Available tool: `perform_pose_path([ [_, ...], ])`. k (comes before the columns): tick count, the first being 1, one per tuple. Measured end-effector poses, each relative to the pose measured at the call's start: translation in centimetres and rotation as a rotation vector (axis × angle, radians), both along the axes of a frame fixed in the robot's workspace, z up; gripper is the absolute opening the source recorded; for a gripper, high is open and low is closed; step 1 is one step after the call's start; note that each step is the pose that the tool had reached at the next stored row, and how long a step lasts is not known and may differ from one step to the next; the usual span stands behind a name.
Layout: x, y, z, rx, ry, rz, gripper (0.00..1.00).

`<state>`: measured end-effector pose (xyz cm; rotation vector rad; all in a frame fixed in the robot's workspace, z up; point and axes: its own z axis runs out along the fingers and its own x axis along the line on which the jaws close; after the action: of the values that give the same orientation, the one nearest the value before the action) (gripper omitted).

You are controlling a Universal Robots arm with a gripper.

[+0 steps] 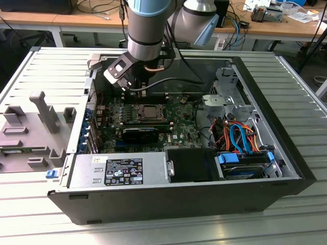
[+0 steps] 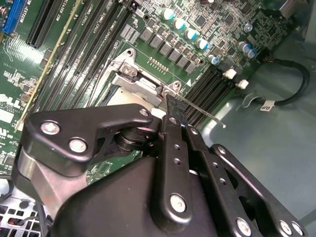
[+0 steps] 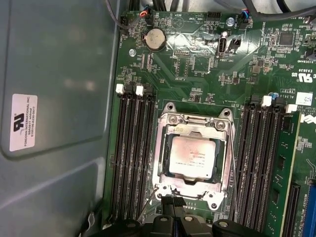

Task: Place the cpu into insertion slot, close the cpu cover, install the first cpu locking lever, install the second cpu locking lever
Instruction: 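Close the cpu cover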

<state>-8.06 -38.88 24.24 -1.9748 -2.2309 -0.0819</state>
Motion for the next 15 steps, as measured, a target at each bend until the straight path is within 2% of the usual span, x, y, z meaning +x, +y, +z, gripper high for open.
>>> perform_pose_path([
  [15, -0.98, -0.01, -0.19, 0.0004, 0.0, 0.0, 0.11],
])
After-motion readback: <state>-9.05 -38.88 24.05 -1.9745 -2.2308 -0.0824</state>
